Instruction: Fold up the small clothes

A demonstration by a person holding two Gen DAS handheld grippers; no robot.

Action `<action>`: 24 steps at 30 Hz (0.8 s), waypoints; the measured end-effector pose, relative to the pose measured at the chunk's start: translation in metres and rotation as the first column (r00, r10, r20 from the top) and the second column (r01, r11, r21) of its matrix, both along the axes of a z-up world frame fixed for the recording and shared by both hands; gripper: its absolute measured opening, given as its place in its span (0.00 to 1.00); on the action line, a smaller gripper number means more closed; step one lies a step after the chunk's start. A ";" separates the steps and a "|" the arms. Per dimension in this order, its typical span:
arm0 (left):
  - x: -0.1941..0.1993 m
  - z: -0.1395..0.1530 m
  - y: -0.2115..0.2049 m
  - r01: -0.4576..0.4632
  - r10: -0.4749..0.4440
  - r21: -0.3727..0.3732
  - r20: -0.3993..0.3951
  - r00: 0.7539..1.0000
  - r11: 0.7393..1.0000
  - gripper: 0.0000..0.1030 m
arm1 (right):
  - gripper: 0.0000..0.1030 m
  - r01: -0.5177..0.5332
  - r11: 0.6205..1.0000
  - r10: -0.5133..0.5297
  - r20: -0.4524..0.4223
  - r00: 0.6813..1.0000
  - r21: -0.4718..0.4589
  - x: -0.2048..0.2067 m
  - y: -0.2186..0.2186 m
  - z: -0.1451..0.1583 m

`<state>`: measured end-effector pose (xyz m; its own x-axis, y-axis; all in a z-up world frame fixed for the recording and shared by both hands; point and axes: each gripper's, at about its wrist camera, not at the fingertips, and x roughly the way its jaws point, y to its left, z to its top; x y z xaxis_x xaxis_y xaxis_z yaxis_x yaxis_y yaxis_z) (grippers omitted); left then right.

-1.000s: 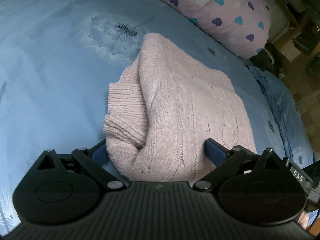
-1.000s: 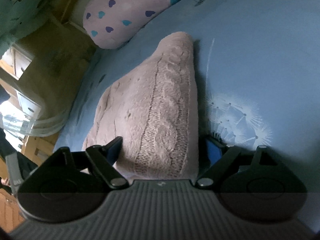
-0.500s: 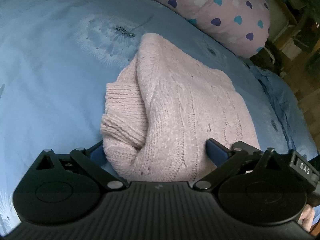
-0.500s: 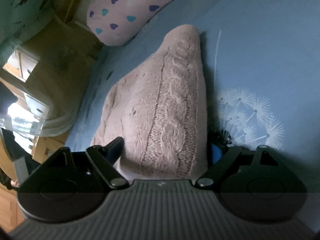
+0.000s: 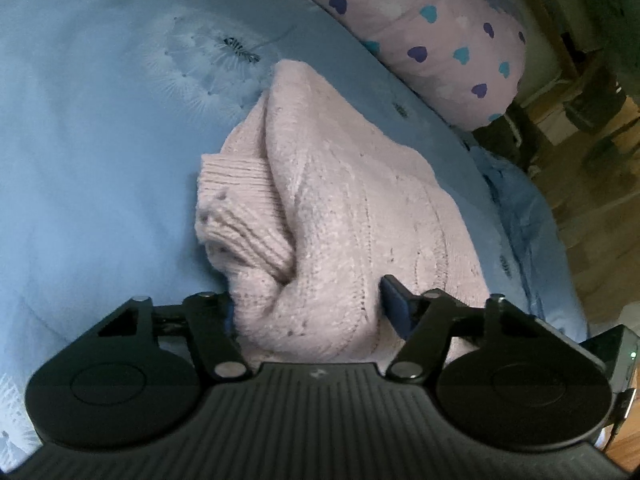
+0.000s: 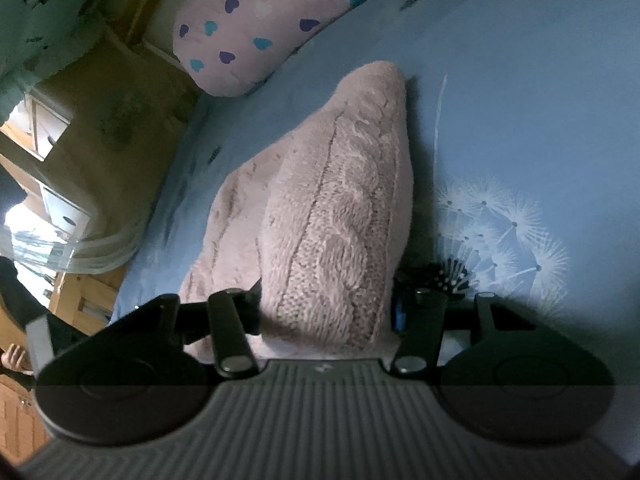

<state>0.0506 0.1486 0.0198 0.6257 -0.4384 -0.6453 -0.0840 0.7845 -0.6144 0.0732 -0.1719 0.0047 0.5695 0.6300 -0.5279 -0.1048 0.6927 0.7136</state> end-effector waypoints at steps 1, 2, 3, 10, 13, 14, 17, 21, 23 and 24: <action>-0.002 0.002 -0.001 0.000 0.000 0.000 0.001 1.000 1.000 0.67 | 0.54 0.000 1.000 0.000 0.000 1.000 0.006 -0.001 -0.001 0.001; -0.005 0.005 -0.002 -0.002 0.002 0.001 0.004 1.000 1.000 0.67 | 0.54 0.004 1.000 -0.004 -0.003 1.000 0.013 -0.003 -0.002 0.003; -0.008 0.008 -0.005 -0.006 0.006 0.001 0.008 1.000 1.000 0.67 | 0.54 0.011 1.000 -0.011 -0.007 1.000 0.020 -0.005 -0.003 0.006; -0.025 0.027 -0.033 0.040 -0.040 0.043 0.001 0.999 0.998 0.66 | 0.52 0.019 0.999 -0.018 -0.025 1.000 0.044 -0.026 -0.020 0.019; -0.039 0.026 -0.041 0.062 -0.061 0.017 -0.029 0.998 0.998 0.65 | 0.52 0.020 0.999 -0.018 -0.038 0.999 0.038 -0.036 -0.030 0.027; -0.045 0.026 -0.044 0.068 -0.067 0.008 -0.039 0.997 0.998 0.65 | 0.52 0.016 0.999 -0.015 -0.041 0.999 0.035 -0.041 -0.033 0.030; -0.066 0.025 -0.053 0.086 -0.086 -0.012 -0.057 0.995 0.996 0.65 | 0.52 0.007 1.000 -0.006 -0.055 0.998 0.021 -0.062 -0.042 0.036; -0.100 0.027 -0.069 0.124 -0.124 -0.012 -0.067 0.990 0.992 0.65 | 0.52 0.011 1.000 -0.010 -0.084 0.996 0.010 -0.093 -0.059 0.038; -0.117 0.027 -0.076 0.145 -0.145 -0.011 -0.072 0.987 0.989 0.65 | 0.52 0.017 1.000 -0.016 -0.095 0.995 0.009 -0.109 -0.068 0.038; -0.125 0.027 -0.079 0.151 -0.152 -0.012 -0.074 0.986 0.988 0.65 | 0.52 0.018 1.000 -0.017 -0.097 0.995 0.007 -0.116 -0.071 0.038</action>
<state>-0.0747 0.0693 0.0468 0.5022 -0.5288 -0.6842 -0.0102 0.7875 -0.6162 -0.0426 -0.2434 0.0425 0.5266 0.6249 -0.5764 -0.0228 0.6882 0.7252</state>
